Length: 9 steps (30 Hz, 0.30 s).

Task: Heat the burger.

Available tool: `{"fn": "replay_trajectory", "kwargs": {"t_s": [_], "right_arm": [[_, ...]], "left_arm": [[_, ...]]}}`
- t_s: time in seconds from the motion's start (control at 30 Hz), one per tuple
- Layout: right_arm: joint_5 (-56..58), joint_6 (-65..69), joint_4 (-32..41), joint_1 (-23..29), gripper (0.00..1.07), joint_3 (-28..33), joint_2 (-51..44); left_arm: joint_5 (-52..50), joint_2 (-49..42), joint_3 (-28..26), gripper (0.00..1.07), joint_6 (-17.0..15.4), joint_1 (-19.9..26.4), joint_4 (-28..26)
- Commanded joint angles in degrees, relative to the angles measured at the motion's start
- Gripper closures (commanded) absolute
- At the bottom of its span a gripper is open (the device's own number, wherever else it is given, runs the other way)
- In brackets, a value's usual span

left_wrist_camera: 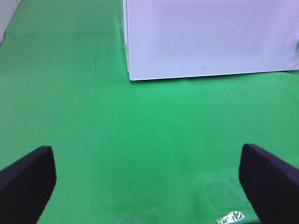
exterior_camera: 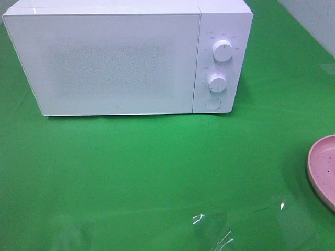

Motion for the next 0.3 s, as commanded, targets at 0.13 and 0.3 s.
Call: {"fn": "replay_trajectory", "kwargs": {"t_s": [0.13, 0.3], "right_arm": [[-0.8, -0.3, 0.0, -0.2, 0.38, 0.3, -1.4], [-0.8, -0.3, 0.0, -0.2, 0.38, 0.3, -1.4]], "left_arm": [[-0.5, -1.5, 0.2, 0.04, -0.2, 0.2, -0.3], [-0.5, -1.5, 0.2, 0.04, -0.2, 0.2, -0.3]]}}
